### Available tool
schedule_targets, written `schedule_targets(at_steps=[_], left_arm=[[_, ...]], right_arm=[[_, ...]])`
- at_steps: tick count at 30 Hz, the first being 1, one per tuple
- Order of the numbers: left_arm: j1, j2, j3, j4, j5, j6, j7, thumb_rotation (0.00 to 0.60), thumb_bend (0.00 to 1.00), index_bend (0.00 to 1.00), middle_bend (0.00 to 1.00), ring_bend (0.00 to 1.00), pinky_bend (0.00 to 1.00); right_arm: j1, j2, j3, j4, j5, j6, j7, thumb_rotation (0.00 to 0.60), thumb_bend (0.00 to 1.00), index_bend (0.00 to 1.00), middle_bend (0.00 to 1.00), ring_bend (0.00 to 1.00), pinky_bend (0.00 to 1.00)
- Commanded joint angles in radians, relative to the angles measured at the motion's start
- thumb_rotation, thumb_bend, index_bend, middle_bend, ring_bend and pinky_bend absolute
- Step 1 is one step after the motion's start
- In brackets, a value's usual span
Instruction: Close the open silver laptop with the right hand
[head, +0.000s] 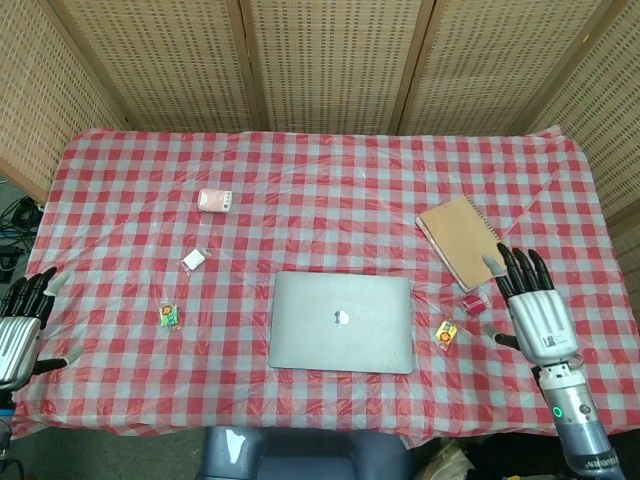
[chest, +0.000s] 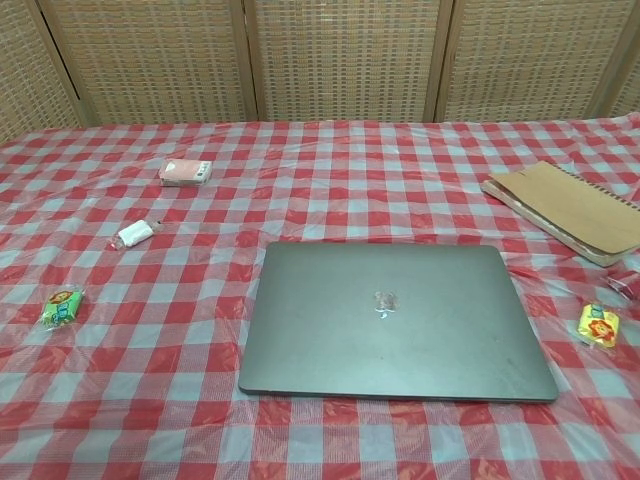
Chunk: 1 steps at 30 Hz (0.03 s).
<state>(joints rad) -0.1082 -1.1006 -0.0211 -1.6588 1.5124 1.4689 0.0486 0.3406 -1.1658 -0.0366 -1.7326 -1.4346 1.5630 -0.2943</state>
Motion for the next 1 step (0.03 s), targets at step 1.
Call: schedule_targets(at_steps=[1], left_arm=[[0.01,0.011,0.007,-0.004,0.017,0.017,-0.019,0.6,0.0,0.0,0.0,0.0,0.0]], right_arm=[[-0.052,-0.042,-0.022,0.06,-0.017,0.043,0.022,0.6,0.0,0.0,0.0,0.0,0.0]])
